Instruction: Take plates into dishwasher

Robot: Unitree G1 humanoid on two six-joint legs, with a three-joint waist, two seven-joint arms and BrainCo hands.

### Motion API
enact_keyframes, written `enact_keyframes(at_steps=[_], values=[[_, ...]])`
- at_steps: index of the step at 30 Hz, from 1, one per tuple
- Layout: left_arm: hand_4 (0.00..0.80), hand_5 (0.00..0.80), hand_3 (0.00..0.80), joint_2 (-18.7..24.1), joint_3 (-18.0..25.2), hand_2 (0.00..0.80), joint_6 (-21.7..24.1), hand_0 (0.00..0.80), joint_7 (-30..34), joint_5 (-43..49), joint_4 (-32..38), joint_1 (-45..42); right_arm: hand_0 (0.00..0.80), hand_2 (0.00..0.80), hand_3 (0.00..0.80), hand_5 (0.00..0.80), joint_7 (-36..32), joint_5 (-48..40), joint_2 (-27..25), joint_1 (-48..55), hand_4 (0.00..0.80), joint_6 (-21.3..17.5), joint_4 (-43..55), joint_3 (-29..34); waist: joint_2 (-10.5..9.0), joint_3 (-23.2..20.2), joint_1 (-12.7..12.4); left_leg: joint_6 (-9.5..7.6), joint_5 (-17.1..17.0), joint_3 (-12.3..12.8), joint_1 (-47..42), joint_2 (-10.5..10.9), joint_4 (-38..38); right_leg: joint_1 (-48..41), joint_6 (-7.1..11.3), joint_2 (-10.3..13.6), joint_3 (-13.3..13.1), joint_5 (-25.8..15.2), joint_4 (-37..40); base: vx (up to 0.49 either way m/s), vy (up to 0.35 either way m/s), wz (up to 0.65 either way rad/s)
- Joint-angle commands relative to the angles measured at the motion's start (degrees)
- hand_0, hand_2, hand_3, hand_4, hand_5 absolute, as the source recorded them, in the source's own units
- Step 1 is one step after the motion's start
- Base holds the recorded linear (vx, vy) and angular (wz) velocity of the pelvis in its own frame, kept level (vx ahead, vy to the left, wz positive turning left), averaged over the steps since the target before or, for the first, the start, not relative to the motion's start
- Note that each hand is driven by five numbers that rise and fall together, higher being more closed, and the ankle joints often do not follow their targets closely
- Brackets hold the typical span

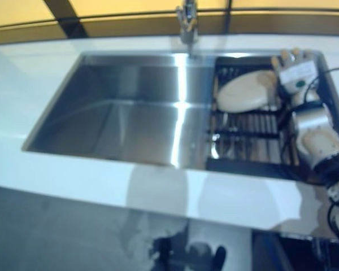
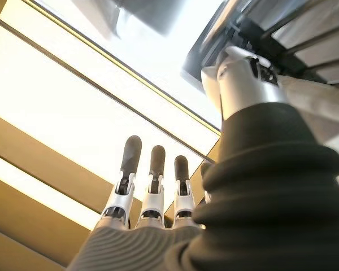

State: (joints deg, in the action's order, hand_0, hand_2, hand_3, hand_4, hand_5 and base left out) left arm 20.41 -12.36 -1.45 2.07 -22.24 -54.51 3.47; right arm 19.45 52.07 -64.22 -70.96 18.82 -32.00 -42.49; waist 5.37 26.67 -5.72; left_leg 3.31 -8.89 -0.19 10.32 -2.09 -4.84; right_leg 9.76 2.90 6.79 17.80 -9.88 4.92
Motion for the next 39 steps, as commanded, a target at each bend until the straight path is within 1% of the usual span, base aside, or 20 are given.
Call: enact_keyframes(at_steps=[1,6,7,9,13,16,17,18,19,20,21,22,23,24,25,28,30,36,37,39], values=[[0.000,0.000,0.000,1.8,-3.6,0.000,0.3,0.000,-0.6,-1.0,-0.8,-1.9,0.800,0.800,0.800,0.800,2.8,-2.9,-2.9,-5.9,0.800,0.0,-1.0,-1.9,-3.58,-3.6,-1.6,-2.26,6.6,3.0,-1.9,2.2,-0.2,-0.8,5.67,1.9,-1.9,4.7,-2.4,0.000,0.000,0.00],[0.000,0.000,0.000,1.7,-3.8,0.000,0.3,0.000,-0.7,-1.3,-0.9,-2.0,0.800,0.800,0.800,0.800,4.3,-6.1,-2.2,-4.9,0.800,-1.3,-0.4,-1.0,-3.54,-3.6,-1.6,-2.25,6.7,3.0,-2.1,2.1,-0.2,-0.9,5.62,1.8,-2.1,4.8,-2.4,0.000,0.000,0.00],[0.000,0.000,0.000,1.5,-3.8,0.000,0.4,0.000,-0.7,-1.2,-1.2,-1.8,0.800,0.800,0.800,0.800,4.8,-10.2,-1.5,-4.3,0.800,-3.0,0.1,0.0,-3.53,-3.6,-1.6,-2.23,6.7,2.9,-2.0,2.2,-0.2,-0.9,5.61,1.8,-2.1,4.8,-2.4,0.000,0.000,0.00],[0.000,0.000,0.000,1.3,-3.6,0.000,0.4,0.000,-0.6,-1.2,-1.4,-1.6,0.800,0.800,0.800,0.800,4.3,-12.5,-0.8,-4.3,0.800,-4.1,0.7,0.3,-3.45,-3.6,-1.7,-2.16,6.6,2.8,-2.0,2.2,-0.2,-0.9,5.54,1.8,-2.1,4.8,-2.3,0.000,0.000,0.00],[0.000,0.000,0.000,1.1,-3.3,0.000,1.0,0.000,0.0,-1.2,-2.0,-1.7,0.800,0.800,0.800,0.800,4.7,-17.5,0.4,-3.4,0.800,-5.6,0.9,1.4,-3.19,-3.5,-1.8,-2.15,6.5,2.7,-1.9,2.2,-0.2,-0.8,5.35,1.9,-2.0,4.9,-2.6,0.000,0.000,0.00],[0.000,0.000,0.000,0.8,-3.5,0.000,1.4,0.000,0.0,-1.2,-2.2,-1.8,0.800,0.800,0.800,0.800,5.3,-19.2,1.5,-3.1,0.800,-6.2,0.8,2.2,-3.04,-3.4,-2.0,-2.15,6.6,2.6,-2.0,2.3,-0.2,-0.9,5.25,2.0,-1.8,5.1,-2.6,0.000,0.000,0.00],[0.000,0.000,0.000,0.7,-3.6,0.000,1.5,0.000,-0.1,-1.0,-2.3,-1.9,0.787,0.787,0.787,0.787,5.2,-20.8,2.3,-2.9,0.787,-6.3,0.7,2.7,-3.02,-3.4,-2.1,-2.15,6.6,2.5,-2.0,2.3,-0.2,-0.9,5.22,2.0,-1.8,5.1,-2.7,0.000,0.000,0.00],[0.000,0.000,0.000,0.6,-3.6,0.000,1.6,0.000,-0.1,-1.0,-2.4,-1.8,0.753,0.753,0.753,0.753,5.2,-21.4,2.6,-2.8,0.753,-6.2,0.7,2.9,-3.02,-3.4,-2.1,-2.13,6.6,2.5,-2.0,2.3,-0.2,-0.9,5.22,2.0,-1.7,5.1,-2.7,0.000,0.000,0.00],[0.000,0.000,0.000,0.6,-3.6,0.000,1.7,0.000,-0.1,-0.9,-2.4,-1.9,0.753,0.753,0.753,0.753,5.1,-22.5,2.9,-2.6,0.753,-6.0,0.7,3.2,-3.00,-3.4,-2.2,-2.13,6.6,2.5,-2.0,2.3,-0.2,-0.9,5.20,2.1,-1.7,5.1,-2.7,0.000,0.000,0.00],[0.000,0.000,0.000,0.5,-3.6,0.000,1.9,0.000,0.0,-0.8,-2.5,-2.0,0.728,0.728,0.728,0.728,5.5,-24.7,3.3,-2.6,0.728,-5.9,0.6,3.4,-2.96,-3.3,-2.3,-2.12,6.6,2.5,-2.0,2.3,-0.2,-1.0,5.13,2.1,-1.6,5.1,-2.7,0.000,0.000,0.00],[0.000,0.000,0.000,0.5,-3.6,0.000,2.0,0.000,0.1,-0.8,-2.6,-2.1,0.477,0.477,0.477,0.477,6.0,-25.3,3.9,-2.4,0.477,-6.0,0.5,4.2,-2.89,-3.4,-2.3,-2.13,6.6,2.4,-2.1,2.3,-0.2,-1.1,5.02,2.1,-1.6,5.2,-2.8,0.000,0.000,0.00],[0.000,0.000,0.000,0.5,-3.7,0.000,2.1,0.000,0.1,-0.8,-2.6,-2.1,0.420,0.420,0.420,0.420,6.1,-25.6,3.9,-2.4,0.420,-6.1,0.5,4.3,-2.89,-3.4,-2.3,-2.13,6.6,2.4,-2.1,2.3,-0.2,-1.1,5.01,2.1,-1.6,5.2,-2.8,0.000,0.000,0.00],[0.000,0.000,0.000,0.3,-3.7,0.000,2.2,0.000,0.1,-0.9,-2.8,-2.0,0.191,0.191,0.191,0.191,6.6,-26.6,4.1,-2.5,0.191,-6.1,0.3,4.6,-2.88,-3.5,-2.3,-2.13,6.6,2.4,-2.2,2.3,-0.2,-1.2,4.98,2.1,-1.6,5.2,-2.8,0.000,0.000,0.00],[0.000,0.000,0.000,0.2,-3.7,0.000,2.0,0.000,0.0,-0.8,-2.8,-2.0,0.069,0.069,0.069,0.069,6.7,-27.1,4.3,-2.5,0.069,-6.0,0.3,5.0,-2.88,-3.6,-2.3,-2.12,6.6,2.4,-2.3,2.3,-0.2,-1.2,4.95,2.0,-1.6,5.2,-2.8,0.000,0.000,0.00],[0.000,0.000,0.000,0.1,-3.6,0.000,1.9,0.000,-0.1,-0.4,-2.7,-2.1,0.000,0.000,0.000,0.000,7.0,-28.3,4.6,-2.3,0.000,-5.8,0.4,5.7,-2.93,-3.7,-2.3,-2.05,6.6,2.4,-2.5,2.3,-0.2,-1.4,4.94,2.0,-1.5,5.3,-2.8,0.000,0.000,0.00],[0.000,0.000,0.000,0.1,-3.8,0.000,1.9,0.000,-0.2,0.0,-2.6,-2.4,0.000,0.000,0.000,0.000,7.5,-31.0,4.9,-2.1,0.000,-5.8,0.6,7.3,-3.01,-3.9,-2.5,-2.01,6.7,2.3,-2.8,2.3,-0.2,-1.8,4.95,2.2,-1.4,5.3,-2.9,0.010,-0.005,0.03],[0.000,0.000,0.000,0.0,-3.7,0.000,1.9,0.000,-0.2,0.1,-2.8,-2.4,0.000,0.000,0.000,0.000,7.9,-32.0,5.2,-1.9,0.000,-6.6,0.6,8.1,-3.05,-4.0,-2.5,-1.98,6.7,2.2,-2.9,2.3,-0.2,-1.9,4.95,2.2,-1.4,5.4,-2.9,0.018,-0.003,0.04],[0.000,0.000,0.000,0.1,-3.5,0.000,1.2,0.000,0.1,0.2,-2.8,-2.2,0.000,0.000,0.000,0.000,8.1,-32.1,6.0,-1.7,0.000,-8.4,2.1,9.0,-2.92,-4.3,-2.7,-1.93,6.6,2.0,-2.9,2.4,-0.2,-1.9,4.96,2.3,-1.4,5.5,-3.0,0.000,0.000,0.00],[0.000,0.000,0.000,0.0,-3.4,0.000,1.2,0.000,0.3,0.2,-2.7,-2.3,0.000,0.000,0.000,0.000,7.4,-28.9,6.2,-1.4,0.000,-9.7,2.3,8.6,-2.77,-4.3,-2.8,-1.96,6.6,1.8,-2.8,2.4,-0.2,-1.7,4.97,2.4,-1.3,5.5,-3.1,0.000,0.000,0.00],[0.000,0.000,0.000,-0.1,-3.4,0.000,1.4,0.000,0.4,0.0,-2.8,-2.3,0.000,0.000,0.000,0.000,6.3,-26.1,6.2,-2.0,0.000,-10.4,2.3,7.3,-2.67,-4.2,-3.0,-1.98,6.6,1.8,-2.6,2.4,-0.2,-1.5,4.94,2.5,-1.2,5.5,-3.1,0.000,0.000,0.00]])
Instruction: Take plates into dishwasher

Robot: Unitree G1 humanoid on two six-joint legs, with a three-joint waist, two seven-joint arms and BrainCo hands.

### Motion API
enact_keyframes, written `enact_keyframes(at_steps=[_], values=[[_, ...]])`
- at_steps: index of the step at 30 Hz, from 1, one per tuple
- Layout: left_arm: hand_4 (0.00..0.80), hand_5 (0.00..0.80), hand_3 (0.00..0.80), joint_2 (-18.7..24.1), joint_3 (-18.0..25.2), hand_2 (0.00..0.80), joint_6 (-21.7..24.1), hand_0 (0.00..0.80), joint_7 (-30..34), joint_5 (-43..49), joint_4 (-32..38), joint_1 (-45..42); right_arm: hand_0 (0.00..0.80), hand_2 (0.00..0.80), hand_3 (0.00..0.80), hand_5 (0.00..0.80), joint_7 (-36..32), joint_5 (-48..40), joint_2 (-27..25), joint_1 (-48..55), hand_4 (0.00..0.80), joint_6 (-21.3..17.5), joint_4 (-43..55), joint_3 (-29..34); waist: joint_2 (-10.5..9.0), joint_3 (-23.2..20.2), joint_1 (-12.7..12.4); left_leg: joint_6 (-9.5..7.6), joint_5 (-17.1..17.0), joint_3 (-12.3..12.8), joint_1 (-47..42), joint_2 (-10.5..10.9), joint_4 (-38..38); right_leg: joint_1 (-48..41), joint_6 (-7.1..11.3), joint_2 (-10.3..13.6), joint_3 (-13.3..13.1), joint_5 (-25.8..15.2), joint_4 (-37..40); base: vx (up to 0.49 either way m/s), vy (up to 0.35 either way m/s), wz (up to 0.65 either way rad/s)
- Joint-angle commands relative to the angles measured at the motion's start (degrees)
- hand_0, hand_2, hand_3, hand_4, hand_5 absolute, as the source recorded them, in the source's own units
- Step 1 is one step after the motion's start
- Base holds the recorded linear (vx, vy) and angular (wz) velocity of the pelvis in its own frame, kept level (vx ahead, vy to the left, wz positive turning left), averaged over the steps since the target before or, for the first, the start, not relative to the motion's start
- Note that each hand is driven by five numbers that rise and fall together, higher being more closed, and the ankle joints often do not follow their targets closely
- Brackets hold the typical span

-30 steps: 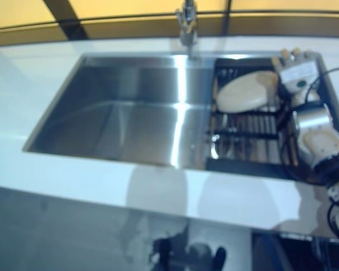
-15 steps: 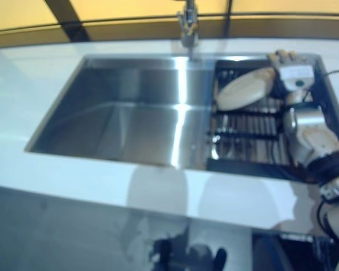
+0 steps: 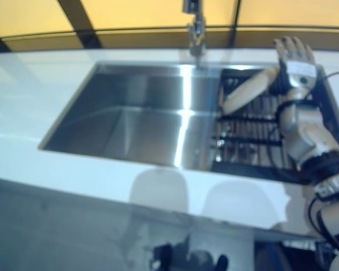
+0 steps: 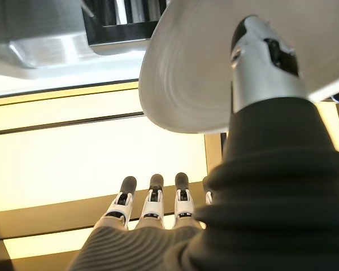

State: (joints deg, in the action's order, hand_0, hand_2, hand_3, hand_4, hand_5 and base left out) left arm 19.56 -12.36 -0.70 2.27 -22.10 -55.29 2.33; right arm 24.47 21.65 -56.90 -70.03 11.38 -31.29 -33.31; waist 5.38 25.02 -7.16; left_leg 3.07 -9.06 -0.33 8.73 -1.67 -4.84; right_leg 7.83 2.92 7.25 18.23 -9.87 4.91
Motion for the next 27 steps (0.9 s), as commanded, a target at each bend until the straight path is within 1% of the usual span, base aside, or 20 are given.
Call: enact_keyframes(at_steps=[1,2,3,5,7,8,9,10,11,12,15,19,21,22,24,27], values=[[0.000,0.000,0.000,0.7,-3.5,0.000,0.6,0.000,0.1,-0.3,-2.0,-1.1,0.216,0.216,0.216,0.216,0.7,5.3,-1.2,-3.4,0.216,-2.9,1.4,-2.7,-2.66,-2.5,-1.6,-1.76,6.7,1.9,-0.9,2.0,-0.2,0.5,4.92,2.0,-1.6,5.5,-3.1,0.000,0.000,0.00],[0.000,0.000,0.000,0.8,-3.6,0.000,0.6,0.000,0.1,-0.5,-2.0,-1.1,0.747,0.747,0.747,0.747,0.1,6.6,-1.3,-4.1,0.747,-2.6,1.1,-3.8,-2.63,-2.4,-1.7,-1.75,6.6,1.9,-0.8,2.0,-0.2,0.6,4.95,2.1,-1.5,5.4,-3.1,-0.017,0.000,0.03],[0.000,0.000,0.000,0.8,-3.7,0.000,0.7,0.000,0.2,-0.6,-2.0,-1.1,0.800,0.800,0.800,0.800,-0.7,7.1,-1.6,-4.9,0.800,-2.0,0.7,-4.9,-2.63,-2.4,-1.8,-1.70,6.6,1.9,-0.7,2.0,-0.2,0.7,4.98,2.1,-1.4,5.4,-3.1,-0.017,-0.002,0.03],[0.000,0.000,0.000,0.8,-3.6,0.000,0.6,0.000,0.2,-0.5,-1.8,-1.2,0.800,0.800,0.800,0.800,-1.2,7.6,-1.8,-5.2,0.800,-2.1,0.3,-5.6,-2.64,-2.3,-1.8,-1.68,6.5,1.8,-0.6,2.0,-0.2,0.7,5.00,2.1,-1.3,5.4,-3.1,-0.009,-0.005,0.03],[0.000,0.000,0.000,1.1,-3.7,0.000,0.5,0.000,0.3,-0.6,-1.6,-1.3,0.800,0.800,0.800,0.800,-3.0,8.4,-2.3,-5.5,0.800,-2.1,-0.2,-6.7,-2.71,-2.2,-1.9,-1.65,6.5,1.8,-0.5,1.9,-0.2,0.8,5.05,2.1,-1.2,5.3,-3.0,-0.008,-0.006,0.05],[0.000,0.000,0.000,1.3,-3.7,0.000,0.6,0.000,0.5,-0.7,-1.4,-1.5,0.800,0.800,0.800,0.800,-5.4,9.8,-2.9,-6.0,0.800,-2.4,-0.3,-8.1,-2.82,-2.1,-1.9,-1.60,6.3,1.7,-0.4,1.9,-0.2,0.8,5.11,2.1,-1.1,5.2,-3.1,-0.006,-0.004,0.05],[0.000,0.000,0.000,1.3,-3.6,0.000,0.6,0.000,0.5,-0.7,-1.4,-1.5,0.800,0.800,0.800,0.800,-5.5,9.8,-2.9,-6.0,0.800,-2.4,-0.3,-8.1,-2.81,-2.1,-1.9,-1.60,6.3,1.7,-0.4,1.9,-0.2,0.8,5.11,2.1,-1.1,5.2,-3.1,-0.005,-0.011,0.05],[0.000,0.000,0.000,1.7,-3.4,0.000,0.8,0.000,1.0,-0.7,-1.4,-1.8,0.800,0.800,0.800,0.800,-8.4,10.0,-3.7,-6.0,0.800,-3.7,-0.3,-9.3,-3.13,-2.1,-1.9,-1.61,6.3,1.7,-0.3,1.9,-0.2,0.8,5.18,2.1,-1.0,5.1,-3.1,0.000,0.000,0.00],[0.000,0.000,0.000,1.8,-3.3,0.000,0.7,0.000,1.1,-0.7,-1.4,-1.7,0.800,0.800,0.800,0.800,-9.4,11.1,-3.9,-6.1,0.800,-4.3,-0.4,-9.8,-3.21,-2.1,-1.9,-1.61,6.3,1.7,-0.3,1.9,-0.2,0.9,5.21,2.1,-1.0,5.1,-3.1,0.000,0.000,0.00],[0.000,0.000,0.000,2.0,-3.1,0.000,0.5,0.000,1.2,-0.6,-1.3,-1.6,0.800,0.800,0.800,0.800,-10.5,14.1,-4.3,-6.1,0.800,-6.2,-0.7,-10.6,-3.45,-2.0,-1.9,-1.66,6.2,1.7,-0.3,1.9,-0.2,0.9,5.26,2.1,-1.0,5.0,-3.2,-0.001,-0.036,0.01],[0.000,0.000,0.000,2.4,-2.7,0.000,0.2,0.000,1.2,-0.5,-0.8,-1.7,0.800,0.800,0.800,0.800,-11.4,13.9,-5.0,-6.6,0.800,-5.7,-0.6,-12.3,-3.70,-1.9,-2.0,-1.61,6.2,1.7,-0.3,1.6,-0.2,0.9,5.33,2.1,-0.8,5.0,-3.2,-0.001,-0.014,0.00],[0.000,0.000,0.000,2.6,-2.8,0.000,0.6,0.000,1.3,-0.9,-1.4,-1.6,0.800,0.800,0.800,0.800,-13.5,15.9,-5.2,-7.1,0.800,-7.0,-1.8,-13.4,-3.95,-1.9,-2.0,-1.55,6.1,1.9,-0.3,1.5,-0.2,0.9,5.42,2.1,-0.9,4.9,-3.2,0.000,0.000,0.00],[0.000,0.000,0.000,2.5,-2.7,0.000,0.4,0.000,1.0,-1.0,-1.2,-1.6,0.800,0.800,0.800,0.800,-12.1,15.3,-5.4,-7.3,0.800,-6.9,-1.7,-13.7,-4.08,-1.9,-1.9,-1.52,6.1,1.9,-0.3,1.4,-0.2,0.8,5.38,1.9,-0.9,4.8,-3.0,0.000,0.000,0.00],[0.000,0.000,0.000,2.4,-2.8,0.000,0.9,0.000,1.0,-1.0,-1.5,-1.8,0.800,0.800,0.800,0.800,-10.3,14.9,-5.5,-7.3,0.800,-7.0,-2.0,-13.4,-4.14,-1.9,-1.9,-1.53,6.2,2.0,-0.5,1.3,-0.2,0.6,5.38,1.9,-0.9,4.9,-3.0,0.000,0.000,0.00],[0.000,0.000,0.000,2.3,-2.8,0.000,1.2,0.000,1.0,-0.9,-1.7,-1.9,0.800,0.800,0.800,0.800,-9.2,13.8,-5.4,-7.1,0.800,-6.2,-2.1,-12.7,-4.18,-2.0,-1.8,-1.58,6.2,2.0,-0.6,1.3,-0.2,0.5,5.32,1.8,-1.0,4.9,-3.0,0.000,0.000,0.00],[0.000,0.000,0.000,2.3,-2.7,0.000,1.3,0.000,1.0,-0.7,-1.8,-2.0,0.800,0.800,0.800,0.800,-8.4,12.4,-5.5,-7.1,0.800,-6.2,-2.4,-12.0,-4.26,-2.2,-1.8,-1.55,6.3,2.1,-0.7,1.3,-0.2,0.3,5.31,1.7,-1.0,5.0,-2.9,0.000,0.000,0.00]])
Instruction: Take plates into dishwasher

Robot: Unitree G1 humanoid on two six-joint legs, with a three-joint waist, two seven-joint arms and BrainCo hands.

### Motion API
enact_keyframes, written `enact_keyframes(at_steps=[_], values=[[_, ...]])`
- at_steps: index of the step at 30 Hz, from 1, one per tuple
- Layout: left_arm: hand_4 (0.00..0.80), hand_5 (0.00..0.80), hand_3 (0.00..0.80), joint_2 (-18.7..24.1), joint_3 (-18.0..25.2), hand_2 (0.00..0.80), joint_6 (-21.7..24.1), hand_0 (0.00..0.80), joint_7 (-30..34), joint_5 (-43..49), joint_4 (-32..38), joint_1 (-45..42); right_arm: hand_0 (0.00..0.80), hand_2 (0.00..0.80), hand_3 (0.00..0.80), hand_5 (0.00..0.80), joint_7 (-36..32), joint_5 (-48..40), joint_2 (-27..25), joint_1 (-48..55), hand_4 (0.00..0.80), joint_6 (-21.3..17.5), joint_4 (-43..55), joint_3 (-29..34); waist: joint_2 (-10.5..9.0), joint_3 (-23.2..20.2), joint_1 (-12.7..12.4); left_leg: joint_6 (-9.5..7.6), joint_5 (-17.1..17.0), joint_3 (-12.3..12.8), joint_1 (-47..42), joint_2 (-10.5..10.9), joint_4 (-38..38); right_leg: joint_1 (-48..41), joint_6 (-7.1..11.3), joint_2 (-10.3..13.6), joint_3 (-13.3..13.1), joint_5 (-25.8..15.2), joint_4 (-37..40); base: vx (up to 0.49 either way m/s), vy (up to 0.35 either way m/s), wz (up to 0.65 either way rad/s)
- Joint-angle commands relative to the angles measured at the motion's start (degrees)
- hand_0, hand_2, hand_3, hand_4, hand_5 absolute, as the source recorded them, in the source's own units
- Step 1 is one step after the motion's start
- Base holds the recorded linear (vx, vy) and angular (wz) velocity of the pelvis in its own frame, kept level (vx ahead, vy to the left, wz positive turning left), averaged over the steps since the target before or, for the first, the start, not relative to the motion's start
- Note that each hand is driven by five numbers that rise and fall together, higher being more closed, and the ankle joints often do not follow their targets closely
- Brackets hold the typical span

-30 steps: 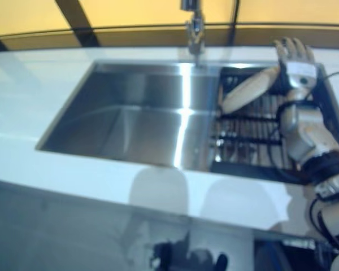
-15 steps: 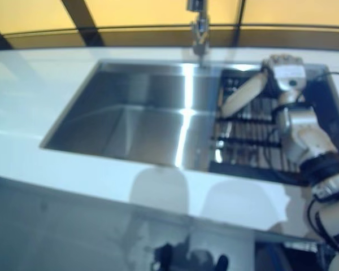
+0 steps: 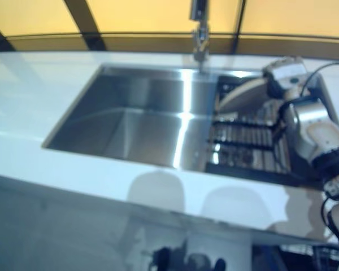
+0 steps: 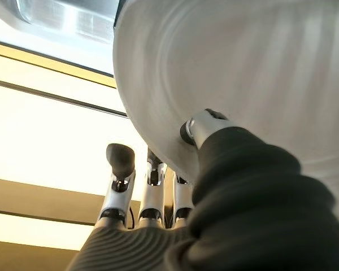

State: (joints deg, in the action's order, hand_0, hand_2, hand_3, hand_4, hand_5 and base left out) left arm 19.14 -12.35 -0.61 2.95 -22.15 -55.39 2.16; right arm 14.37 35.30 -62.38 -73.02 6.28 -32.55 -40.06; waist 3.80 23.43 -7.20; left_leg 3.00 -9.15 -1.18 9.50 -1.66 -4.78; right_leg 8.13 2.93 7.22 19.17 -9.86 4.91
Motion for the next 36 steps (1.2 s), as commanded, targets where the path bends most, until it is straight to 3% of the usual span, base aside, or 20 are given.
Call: enact_keyframes(at_steps=[1,11,16,26,36], values=[[0.000,0.000,0.000,2.7,-2.7,0.000,1.5,0.000,0.4,-0.3,-1.8,-2.0,0.800,0.800,0.800,0.800,2.4,-1.2,-0.4,-3.9,0.800,-1.0,-1.3,-4.5,-2.78,-0.8,-1.7,-1.48,6.5,3.0,-1.7,1.2,-0.2,-0.2,5.27,1.7,-1.9,5.0,-2.8,0.000,0.000,0.00],[0.000,0.000,0.000,2.8,-1.5,0.000,1.4,0.000,-0.3,1.0,-2.2,-3.2,0.800,0.800,0.800,0.800,3.7,-6.5,-4.3,-3.7,0.800,-0.3,0.4,-1.4,-4.64,-3.4,-1.1,-1.37,7.3,3.4,-3.9,1.0,-0.2,-2.9,5.46,1.1,-2.4,5.1,-1.8,0.006,0.000,0.00],[0.000,0.000,0.000,2.6,0.0,0.000,1.2,0.000,-0.5,2.2,-3.5,-4.2,0.800,0.800,0.800,0.800,1.9,-9.8,-6.9,-2.5,0.800,0.3,2.5,1.2,-6.71,-7.1,-0.3,-1.38,8.5,4.2,-6.9,0.8,-0.2,-6.0,5.65,0.7,-3.3,5.3,-0.8,0.067,0.002,-0.02],[0.000,0.000,0.000,2.1,0.9,0.000,1.4,0.000,-0.6,5.4,-6.3,-5.2,0.800,0.800,0.800,0.800,-0.5,-14.0,-11.0,-4.2,0.800,2.2,1.6,0.5,-9.73,-13.2,1.3,-1.55,10.7,6.8,-11.8,0.0,-0.2,-10.0,6.18,0.2,-5.0,5.8,0.1,0.067,0.004,-0.13],[0.000,0.000,0.000,2.2,1.9,0.000,1.5,0.000,0.3,8.0,-9.1,-5.1,0.800,0.800,0.800,0.800,-8.9,-19.6,-15.4,-3.5,0.800,9.6,-1.8,1.3,-11.03,-16.8,4.3,-1.68,11.9,9.9,-14.8,-0.9,-0.2,-10.9,6.77,-0.4,-7.9,5.7,0.1,0.031,0.013,-0.19]])
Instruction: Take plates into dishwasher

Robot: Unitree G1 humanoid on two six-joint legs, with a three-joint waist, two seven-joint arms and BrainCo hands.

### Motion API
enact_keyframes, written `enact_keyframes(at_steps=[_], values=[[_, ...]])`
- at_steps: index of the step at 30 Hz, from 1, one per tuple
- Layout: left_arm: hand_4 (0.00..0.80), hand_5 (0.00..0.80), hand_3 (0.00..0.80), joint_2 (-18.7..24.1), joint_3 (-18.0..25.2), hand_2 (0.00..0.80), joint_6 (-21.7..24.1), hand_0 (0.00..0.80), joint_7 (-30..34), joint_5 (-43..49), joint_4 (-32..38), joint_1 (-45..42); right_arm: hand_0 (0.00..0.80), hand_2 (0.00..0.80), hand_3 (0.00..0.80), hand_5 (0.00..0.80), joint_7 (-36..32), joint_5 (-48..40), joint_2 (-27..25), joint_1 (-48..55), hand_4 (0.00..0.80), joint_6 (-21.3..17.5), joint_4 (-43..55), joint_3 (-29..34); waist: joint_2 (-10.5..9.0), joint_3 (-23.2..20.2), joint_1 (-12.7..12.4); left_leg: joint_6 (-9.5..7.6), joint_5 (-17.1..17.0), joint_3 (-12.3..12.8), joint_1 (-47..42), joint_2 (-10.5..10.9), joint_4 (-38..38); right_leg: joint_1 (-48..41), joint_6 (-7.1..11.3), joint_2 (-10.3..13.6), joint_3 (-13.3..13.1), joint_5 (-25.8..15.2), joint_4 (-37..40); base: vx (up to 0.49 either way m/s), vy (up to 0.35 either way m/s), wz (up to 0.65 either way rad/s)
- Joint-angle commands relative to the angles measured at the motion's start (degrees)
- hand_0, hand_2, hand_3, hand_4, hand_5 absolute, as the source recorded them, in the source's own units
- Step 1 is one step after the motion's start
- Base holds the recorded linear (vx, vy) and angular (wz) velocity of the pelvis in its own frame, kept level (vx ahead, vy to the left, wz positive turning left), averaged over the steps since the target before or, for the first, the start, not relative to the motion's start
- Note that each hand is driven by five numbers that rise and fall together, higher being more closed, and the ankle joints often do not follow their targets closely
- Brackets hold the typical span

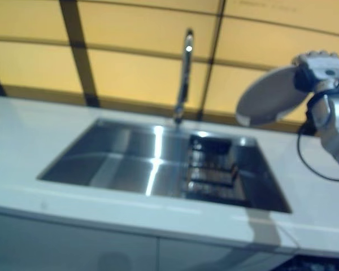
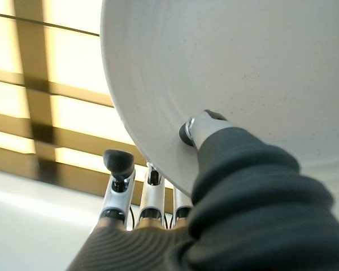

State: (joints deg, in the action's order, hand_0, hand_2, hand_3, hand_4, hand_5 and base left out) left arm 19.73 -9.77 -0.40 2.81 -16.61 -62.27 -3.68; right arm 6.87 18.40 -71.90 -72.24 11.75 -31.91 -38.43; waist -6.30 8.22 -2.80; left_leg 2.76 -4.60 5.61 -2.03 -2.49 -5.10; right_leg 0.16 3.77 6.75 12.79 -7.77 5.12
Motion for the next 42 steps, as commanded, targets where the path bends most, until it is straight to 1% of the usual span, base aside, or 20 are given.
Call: enact_keyframes(at_steps=[1,5,7,11,12,14,16,17,18,19,21,24,25,28,29,31,35,37,39,42], values=[[0.000,0.000,0.000,1.6,-0.7,0.000,1.2,0.000,0.5,2.5,-2.4,0.8,0.800,0.800,0.800,0.800,-1.7,-3.0,-6.2,-4.0,0.800,4.3,-2.7,-0.2,-0.99,-1.8,0.2,-1.46,7.4,3.4,-3.4,-0.1,0.1,-3.0,5.97,0.0,-1.7,3.6,-0.1,0.025,0.014,-0.23],[0.000,0.000,0.000,1.8,-0.3,0.000,1.1,0.000,1.1,4.2,-3.3,1.5,0.800,0.800,0.800,0.800,-4.9,-2.8,-8.9,-1.0,0.800,8.2,-6.0,1.7,-1.43,-2.6,2.5,-1.70,7.9,5.8,-4.5,-0.5,0.1,-2.5,6.36,-0.3,-3.6,3.0,-0.1,0.012,-0.003,-0.29],[0.000,0.000,0.000,1.9,-0.1,0.000,0.9,0.000,1.2,4.4,-3.6,1.9,0.800,0.800,0.800,0.800,-6.2,-2.2,-10.0,1.1,0.800,9.0,-7.5,3.0,-1.48,-2.8,3.6,-1.85,8.1,6.6,-4.8,-0.6,0.1,-2.2,6.49,-0.5,-4.3,2.9,-0.1,0.002,-0.010,-0.35],[0.000,0.000,0.000,2.0,0.0,0.000,0.5,0.000,1.3,4.7,-3.9,2.4,0.800,0.800,0.800,0.800,-6.1,-2.5,-11.3,3.7,0.800,9.1,-9.2,4.9,-1.63,-3.0,4.5,-1.96,8.2,7.5,-5.1,-0.8,0.1,-1.9,6.64,-0.7,-5.1,2.7,-0.1,0.009,-0.020,-0.28],[0.000,0.000,0.000,2.1,0.3,0.000,0.4,0.000,1.4,5.4,-4.6,3.0,0.800,0.800,0.800,0.800,-7.2,-2.8,-13.0,7.5,0.800,9.1,-11.4,8.1,-1.71,-3.3,6.1,-1.99,8.4,8.8,-5.6,-1.1,0.1,-1.6,6.80,-0.9,-6.2,2.4,-0.1,0.016,-0.049,-0.28],[0.000,0.000,0.000,2.3,0.6,0.000,0.1,0.000,1.4,5.6,-4.9,3.4,0.800,0.800,0.800,0.800,-8.1,-3.9,-14.4,12.2,0.800,8.7,-12.4,12.1,-1.68,-3.5,7.5,-2.06,8.7,9.9,-6.0,-1.4,0.3,-1.1,6.91,-1.1,-7.4,2.1,-0.1,0.014,-0.047,-0.47],[0.000,0.000,0.000,2.4,0.7,0.000,0.1,0.000,1.5,5.7,-5.1,3.7,0.800,0.800,0.800,0.800,-8.6,-4.2,-15.1,15.1,0.800,9.3,-12.8,14.6,-1.69,-3.7,8.5,-2.12,8.9,10.7,-6.2,-1.5,0.5,-0.7,6.96,-1.2,-8.0,1.9,-0.1,0.018,-0.033,-0.47],[0.000,0.000,0.000,2.4,1.0,0.000,-0.3,0.000,1.6,5.7,-5.2,3.9,0.800,0.800,0.800,0.800,-8.4,-4.7,-15.5,17.6,0.800,8.4,-13.8,16.8,-1.43,-3.7,9.5,-2.19,9.1,11.3,-6.5,-1.6,0.6,-0.5,6.99,-1.3,-8.6,1.8,-0.1,0.015,-0.020,-0.30],[0.000,0.000,0.000,2.5,1.0,0.000,-0.3,0.000,1.6,5.7,-5.2,4.0,0.800,0.800,0.800,0.800,-8.3,-4.7,-15.6,18.8,0.800,8.3,-13.8,17.9,-1.50,-3.7,9.5,-2.19,9.2,11.4,-6.5,-1.6,0.6,-0.5,6.99,-1.3,-8.7,1.7,-0.1,0.023,-0.039,-0.34],[0.000,0.000,0.000,2.6,1.1,0.000,-0.5,0.000,1.8,6.2,-5.5,4.2,0.800,0.800,0.800,0.800,-8.6,-4.8,-16.1,24.0,0.800,8.2,-14.9,22.9,-1.41,-3.8,10.6,-2.28,9.4,12.3,-6.8,-1.8,0.9,-0.1,7.03,-1.3,-9.4,1.5,-0.2,0.020,-0.042,-0.25],[0.000,0.000,0.000,2.8,1.1,0.000,-0.4,0.000,1.9,6.3,-5.8,4.4,0.800,0.800,0.800,0.800,-8.1,-4.8,-16.3,29.3,0.800,7.4,-15.9,27.7,-1.19,-3.6,11.7,-2.44,9.8,13.0,-7.4,-1.9,1.0,-0.1,7.11,-1.6,-10.1,1.4,-0.2,0.027,-0.037,-0.24],[0.000,0.000,0.000,3.1,1.3,0.000,-0.6,0.000,2.4,7.0,-6.4,4.8,0.800,0.800,0.800,0.800,-8.0,-5.3,-16.0,37.1,0.800,5.4,-17.4,35.2,-0.90,-3.7,13.2,-2.55,10.2,13.9,-7.5,-2.0,1.4,0.4,7.15,-1.8,-11.3,1.3,-0.4,0.019,-0.022,-0.26],[0.000,0.000,0.000,3.3,1.0,0.000,-0.7,0.000,2.5,7.0,-6.3,4.9,0.800,0.800,0.800,0.800,-8.4,-5.2,-16.0,41.4,0.800,5.3,-17.0,39.1,-0.91,-3.7,13.6,-2.56,10.4,14.3,-7.5,-2.1,1.7,0.7,7.20,-1.8,-11.6,1.2,-0.5,0.010,-0.022,-0.28],[0.000,0.000,0.000,3.4,0.9,0.000,-0.8,0.000,2.6,7.2,-6.4,5.4,0.800,0.800,0.800,0.800,-8.0,-5.5,-15.3,46.9,0.800,4.7,-17.1,43.9,-0.77,-3.6,14.5,-2.73,11.0,15.0,-7.6,-2.2,2.2,1.2,7.17,-1.8,-12.2,1.2,-0.7,0.006,-0.037,-0.14],[0.000,0.000,0.000,3.4,0.8,0.000,-0.9,0.000,2.9,7.7,-6.5,5.8,0.800,0.800,0.800,0.800,-7.6,-6.6,-14.3,52.7,0.800,3.3,-17.1,49.0,-0.58,-3.5,15.6,-2.97,11.7,15.8,-7.5,-2.4,3.0,1.9,7.11,-1.7,-12.8,1.1,-1.0,-0.004,-0.060,-0.19],[0.000,0.000,0.000,3.5,0.4,0.000,-1.0,0.000,3.3,8.0,-6.4,5.9,0.800,0.800,0.800,0.800,-7.8,-7.2,-13.3,56.7,0.800,2.7,-16.4,52.3,-0.38,-3.3,16.1,-3.06,12.1,16.1,-7.3,-2.6,3.8,2.3,7.00,-1.7,-13.2,1.0,-1.3,-0.005,-0.051,-0.19],[0.000,0.000,0.000,3.5,0.0,0.000,-1.2,0.000,3.3,8.2,-6.2,6.1,0.800,0.800,0.800,0.800,-7.4,-7.9,-12.2,59.2,0.800,2.8,-15.3,54.2,-0.21,-3.1,16.4,-3.17,12.5,16.2,-7.1,-2.7,4.3,2.9,6.90,-1.6,-13.5,1.1,-1.7,-0.001,-0.026,-0.18],[0.000,0.000,0.000,3.7,-0.4,0.000,-1.1,0.000,3.9,8.5,-5.9,6.3,0.800,0.800,0.800,0.800,-6.3,-9.6,-8.8,61.2,0.800,3.3,-12.9,55.2,0.68,-2.2,17.2,-3.41,13.2,16.4,-6.9,-2.6,5.2,4.1,6.70,-1.4,-13.9,1.3,-2.6,0.004,-0.063,-0.12],[0.000,0.000,0.000,3.7,-0.6,0.000,-1.1,0.000,4.2,8.7,-5.8,6.3,0.800,0.800,0.800,0.800,-6.3,-9.5,-7.8,61.4,0.800,3.4,-12.3,55.3,0.98,-2.0,17.3,-3.46,13.3,16.4,-6.8,-2.5,5.2,4.3,6.67,-1.3,-13.9,1.4,-2.8,0.004,-0.037,-0.08],[0.000,0.000,0.000,3.7,-1.1,0.000,-0.7,0.000,4.1,8.7,-5.3,6.2,0.800,0.800,0.800,0.800,-5.0,-9.7,-5.2,60.7,0.800,4.2,-10.7,54.2,2.18,-0.9,17.4,-3.54,13.3,16.1,-6.4,-2.1,5.4,5.1,6.57,-0.9,-14.0,1.5,-3.2,0.002,-0.039,-0.10]])
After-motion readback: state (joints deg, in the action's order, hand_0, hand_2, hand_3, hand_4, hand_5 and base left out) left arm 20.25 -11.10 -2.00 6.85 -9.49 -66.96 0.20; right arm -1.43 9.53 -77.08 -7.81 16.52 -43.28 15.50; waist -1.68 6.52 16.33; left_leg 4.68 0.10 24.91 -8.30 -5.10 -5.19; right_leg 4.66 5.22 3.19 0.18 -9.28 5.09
